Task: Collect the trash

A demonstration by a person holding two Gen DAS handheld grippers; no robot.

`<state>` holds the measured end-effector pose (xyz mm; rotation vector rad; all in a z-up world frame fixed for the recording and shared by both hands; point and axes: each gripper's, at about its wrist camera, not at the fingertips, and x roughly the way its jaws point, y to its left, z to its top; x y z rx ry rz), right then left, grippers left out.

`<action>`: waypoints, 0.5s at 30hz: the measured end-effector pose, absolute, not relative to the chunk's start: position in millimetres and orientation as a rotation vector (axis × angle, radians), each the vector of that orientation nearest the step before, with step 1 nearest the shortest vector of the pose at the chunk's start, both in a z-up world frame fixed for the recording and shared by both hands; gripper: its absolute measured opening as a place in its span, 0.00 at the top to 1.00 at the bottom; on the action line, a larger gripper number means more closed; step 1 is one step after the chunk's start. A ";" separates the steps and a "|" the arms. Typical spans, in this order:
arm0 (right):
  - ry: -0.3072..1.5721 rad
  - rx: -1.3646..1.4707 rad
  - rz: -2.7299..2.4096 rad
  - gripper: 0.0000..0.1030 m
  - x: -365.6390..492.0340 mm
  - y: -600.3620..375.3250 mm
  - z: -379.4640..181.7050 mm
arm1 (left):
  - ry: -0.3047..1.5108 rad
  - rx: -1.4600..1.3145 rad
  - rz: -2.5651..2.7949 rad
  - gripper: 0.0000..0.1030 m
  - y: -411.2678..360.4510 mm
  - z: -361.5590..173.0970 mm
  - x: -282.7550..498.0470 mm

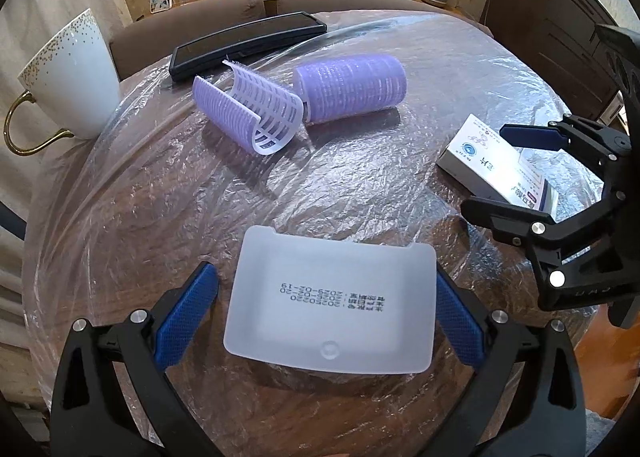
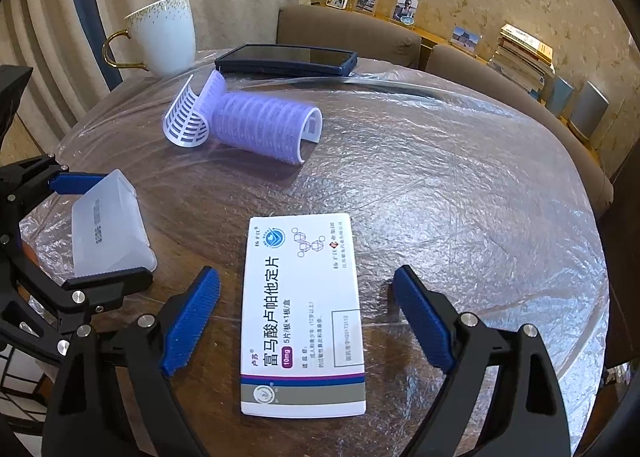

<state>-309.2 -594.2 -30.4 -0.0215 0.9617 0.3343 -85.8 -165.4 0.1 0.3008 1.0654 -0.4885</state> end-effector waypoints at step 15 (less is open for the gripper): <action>0.961 -0.025 0.330 0.27 -307.2 -593.0 -27.2 | 1.068 0.315 -0.508 0.06 -168.8 2.4 -87.4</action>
